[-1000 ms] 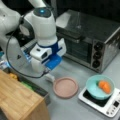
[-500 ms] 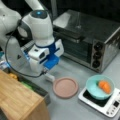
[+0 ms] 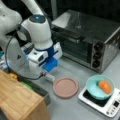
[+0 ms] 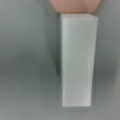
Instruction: Pick up the pan. Place the pan on the table. Pick up the bowl. Place the bowl on the stove.
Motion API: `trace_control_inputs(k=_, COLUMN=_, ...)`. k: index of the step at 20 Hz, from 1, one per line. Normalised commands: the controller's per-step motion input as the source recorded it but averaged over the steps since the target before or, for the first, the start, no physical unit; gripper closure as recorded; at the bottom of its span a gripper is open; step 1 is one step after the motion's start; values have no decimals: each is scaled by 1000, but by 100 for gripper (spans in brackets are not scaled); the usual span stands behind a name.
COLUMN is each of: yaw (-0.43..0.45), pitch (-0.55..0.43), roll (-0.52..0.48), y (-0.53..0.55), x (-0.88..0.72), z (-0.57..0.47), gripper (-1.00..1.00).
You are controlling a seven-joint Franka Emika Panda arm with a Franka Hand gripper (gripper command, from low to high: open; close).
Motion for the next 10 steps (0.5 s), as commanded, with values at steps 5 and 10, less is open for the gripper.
trace_control_inputs(k=5, yaw=147, pitch=-134, roll=33, y=-118, x=-84, z=-355, gripper=-100)
trace_control_inputs(k=10, yaw=157, pitch=-142, roll=16, y=-141, x=-65, z=-252, gripper=-100)
